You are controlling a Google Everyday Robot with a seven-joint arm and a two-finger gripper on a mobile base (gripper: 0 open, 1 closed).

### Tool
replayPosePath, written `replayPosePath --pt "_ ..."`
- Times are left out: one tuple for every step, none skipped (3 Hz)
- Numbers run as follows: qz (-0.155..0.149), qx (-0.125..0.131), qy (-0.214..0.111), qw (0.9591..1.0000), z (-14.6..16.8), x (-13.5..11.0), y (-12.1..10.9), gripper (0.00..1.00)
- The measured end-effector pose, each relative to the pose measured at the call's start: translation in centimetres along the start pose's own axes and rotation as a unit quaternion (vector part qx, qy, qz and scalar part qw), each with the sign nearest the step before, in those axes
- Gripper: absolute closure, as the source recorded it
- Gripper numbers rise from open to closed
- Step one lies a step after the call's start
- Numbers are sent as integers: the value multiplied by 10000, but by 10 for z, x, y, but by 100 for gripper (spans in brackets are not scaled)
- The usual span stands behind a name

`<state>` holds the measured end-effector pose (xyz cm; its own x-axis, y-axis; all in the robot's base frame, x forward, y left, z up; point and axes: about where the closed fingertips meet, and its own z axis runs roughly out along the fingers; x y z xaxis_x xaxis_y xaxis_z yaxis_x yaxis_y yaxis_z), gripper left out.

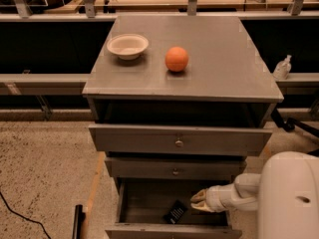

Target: Place rxbar blueberry into bottom drawer

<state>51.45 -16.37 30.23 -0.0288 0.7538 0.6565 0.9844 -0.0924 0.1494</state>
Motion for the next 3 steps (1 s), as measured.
replayPosePath --pt "236 -126 59 9996 -45 3 -10 94" --pt "105 -551 -2 9984 -101 19 -27 100" --pt "-213 -1309 -352 9905 -162 51 -54 100"
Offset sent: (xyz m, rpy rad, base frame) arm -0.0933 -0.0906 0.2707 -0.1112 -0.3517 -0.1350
